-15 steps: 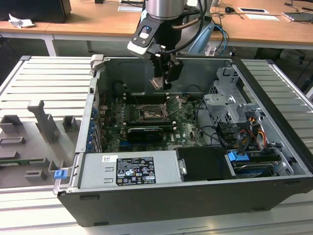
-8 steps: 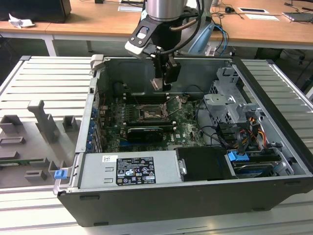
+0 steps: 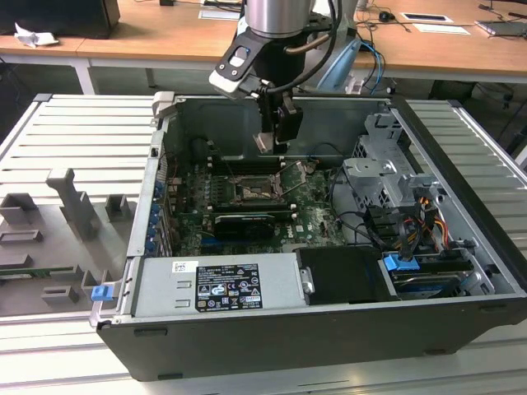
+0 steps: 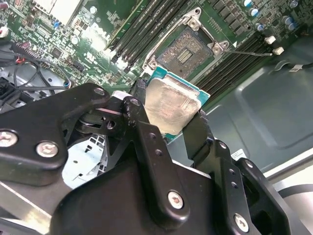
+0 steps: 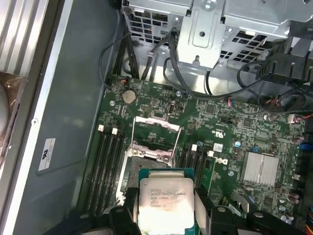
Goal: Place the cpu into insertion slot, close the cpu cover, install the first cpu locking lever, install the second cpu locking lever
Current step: 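Place the cpu into insertion slot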
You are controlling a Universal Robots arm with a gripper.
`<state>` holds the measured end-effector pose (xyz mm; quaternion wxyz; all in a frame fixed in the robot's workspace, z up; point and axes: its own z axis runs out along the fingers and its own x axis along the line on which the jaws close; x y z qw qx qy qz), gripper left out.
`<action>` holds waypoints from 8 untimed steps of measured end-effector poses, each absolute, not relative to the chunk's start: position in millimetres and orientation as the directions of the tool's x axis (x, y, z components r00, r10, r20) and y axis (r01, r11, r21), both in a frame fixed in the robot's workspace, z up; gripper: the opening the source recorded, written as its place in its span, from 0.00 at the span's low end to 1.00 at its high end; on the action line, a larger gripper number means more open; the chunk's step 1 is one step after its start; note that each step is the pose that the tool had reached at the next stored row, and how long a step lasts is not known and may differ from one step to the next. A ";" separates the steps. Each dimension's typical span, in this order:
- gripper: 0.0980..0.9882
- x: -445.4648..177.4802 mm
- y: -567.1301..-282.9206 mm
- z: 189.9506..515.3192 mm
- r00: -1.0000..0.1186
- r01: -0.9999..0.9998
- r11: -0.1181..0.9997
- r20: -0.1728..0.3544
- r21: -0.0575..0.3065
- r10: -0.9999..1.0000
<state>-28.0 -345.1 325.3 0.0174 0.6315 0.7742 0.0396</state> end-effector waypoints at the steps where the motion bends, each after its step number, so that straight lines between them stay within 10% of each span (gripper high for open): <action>1: 0.50 -28.0 -345.1 324.8 -0.181 0.980 0.179 0.023 0.083 0.983; 8: 0.50 -28.0 -345.1 320.6 -0.052 0.995 0.050 0.023 0.083 0.998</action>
